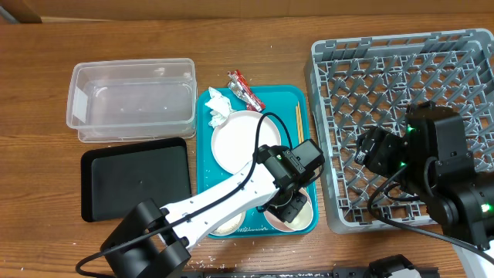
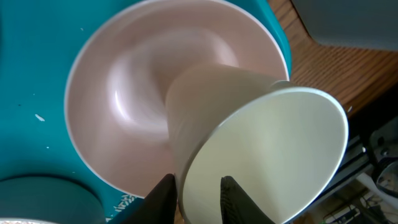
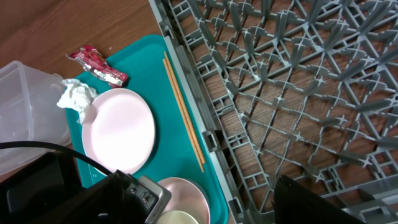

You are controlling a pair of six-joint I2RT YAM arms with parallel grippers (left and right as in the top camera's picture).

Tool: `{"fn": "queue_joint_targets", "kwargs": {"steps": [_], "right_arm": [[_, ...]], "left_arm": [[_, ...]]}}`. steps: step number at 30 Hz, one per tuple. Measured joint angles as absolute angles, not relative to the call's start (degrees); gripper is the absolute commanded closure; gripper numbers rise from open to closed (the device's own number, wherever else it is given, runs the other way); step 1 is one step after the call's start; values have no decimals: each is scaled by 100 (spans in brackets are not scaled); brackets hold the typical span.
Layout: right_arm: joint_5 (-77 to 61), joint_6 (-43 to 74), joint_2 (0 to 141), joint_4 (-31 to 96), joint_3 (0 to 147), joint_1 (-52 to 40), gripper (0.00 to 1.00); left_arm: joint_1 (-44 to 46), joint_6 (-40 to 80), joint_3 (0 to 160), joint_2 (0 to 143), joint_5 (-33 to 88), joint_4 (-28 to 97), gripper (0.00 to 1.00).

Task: Sort waste into correct bins and load items into the dishwasher
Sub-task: 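Grasp the white paper cup with the left gripper and lift it, then carry the cup with the left gripper toward the right gripper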

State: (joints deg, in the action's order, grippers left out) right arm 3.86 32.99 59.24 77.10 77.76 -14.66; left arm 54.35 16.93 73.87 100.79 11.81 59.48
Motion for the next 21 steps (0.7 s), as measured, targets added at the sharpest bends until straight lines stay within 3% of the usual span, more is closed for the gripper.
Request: {"fn": "queue_joint_targets", "kwargs": {"steps": [3,14,21], "right_arm": [[386,3297,5924,7710,7762,-1466,20],[342,3297,5927,7891,7730,-1466,21],[-1076,2311,5942,7146,7719,-1466,21]], "left_arm": [[5356,1702,7524,10079,1179,6075,96],[4051,1739,9485,9483,1151,7422,96],[1916,1315,9852,8451,3767,6973,96]]}}
